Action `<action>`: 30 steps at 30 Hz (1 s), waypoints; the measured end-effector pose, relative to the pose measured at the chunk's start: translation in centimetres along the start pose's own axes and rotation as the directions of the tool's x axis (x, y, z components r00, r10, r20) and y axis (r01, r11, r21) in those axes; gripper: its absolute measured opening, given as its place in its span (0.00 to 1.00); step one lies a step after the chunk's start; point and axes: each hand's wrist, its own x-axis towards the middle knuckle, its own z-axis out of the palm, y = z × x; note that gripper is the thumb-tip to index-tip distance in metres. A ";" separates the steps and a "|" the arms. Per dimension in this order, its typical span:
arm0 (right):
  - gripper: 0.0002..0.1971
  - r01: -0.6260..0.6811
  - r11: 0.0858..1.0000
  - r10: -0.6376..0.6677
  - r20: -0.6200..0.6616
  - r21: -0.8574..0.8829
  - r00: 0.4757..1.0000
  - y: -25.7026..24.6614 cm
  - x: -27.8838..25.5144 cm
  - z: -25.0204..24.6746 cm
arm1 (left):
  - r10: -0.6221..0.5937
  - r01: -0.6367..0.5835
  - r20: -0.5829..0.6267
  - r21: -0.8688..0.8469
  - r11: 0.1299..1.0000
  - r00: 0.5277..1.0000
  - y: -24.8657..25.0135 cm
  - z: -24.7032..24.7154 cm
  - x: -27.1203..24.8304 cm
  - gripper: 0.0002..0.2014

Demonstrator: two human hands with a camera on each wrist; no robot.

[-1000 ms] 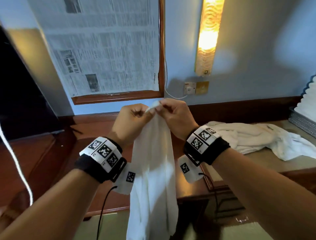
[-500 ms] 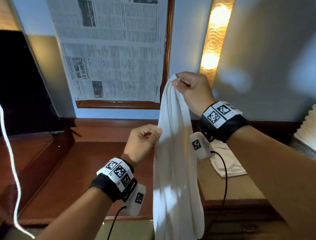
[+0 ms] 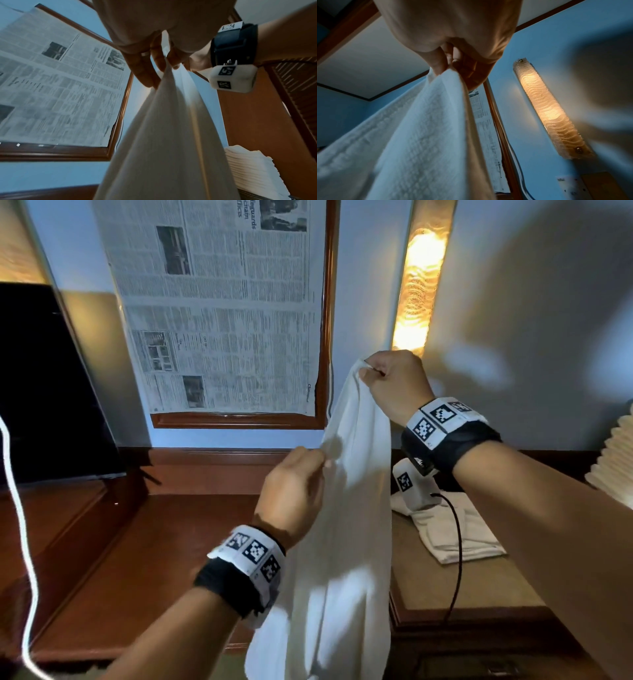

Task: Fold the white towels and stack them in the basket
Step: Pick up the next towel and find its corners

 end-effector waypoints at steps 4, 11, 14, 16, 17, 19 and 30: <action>0.15 0.036 0.999 -0.036 0.040 0.013 0.999 -1.0 -0.5 1.3 | -0.094 0.094 0.046 -0.008 0.996 0.995 0.1 1.9 -1.4 0.10; 0.12 0.082 0.995 -0.083 0.025 0.053 0.996 -2.6 -0.8 1.6 | -0.290 0.277 0.063 0.161 0.947 0.955 -0.3 2.3 -3.4 0.09; 0.12 0.082 0.995 -0.083 0.016 0.055 0.996 -2.8 -0.9 1.3 | -0.369 0.349 0.055 0.224 0.910 0.928 -0.6 2.3 -4.0 0.09; 0.12 0.080 0.996 -0.081 0.010 0.048 0.997 -2.9 -1.0 1.2 | -0.394 0.369 0.053 0.250 0.895 0.918 -0.5 2.6 -4.1 0.13; 0.12 0.079 0.996 -0.080 0.007 0.050 0.997 -3.0 -1.0 1.1 | -0.396 0.370 0.058 0.254 0.894 0.916 -0.3 2.8 -4.1 0.16; 0.12 0.086 0.995 -0.086 0.005 0.058 0.996 -3.2 -1.1 1.0 | -0.391 0.360 0.076 0.259 0.896 0.917 0.3 3.2 -3.9 0.23; 0.12 0.030 0.999 -0.030 -0.012 0.033 0.999 -1.8 -1.2 0.4 | -0.371 0.364 0.025 0.136 0.921 0.928 -2.0 3.2 -5.6 0.05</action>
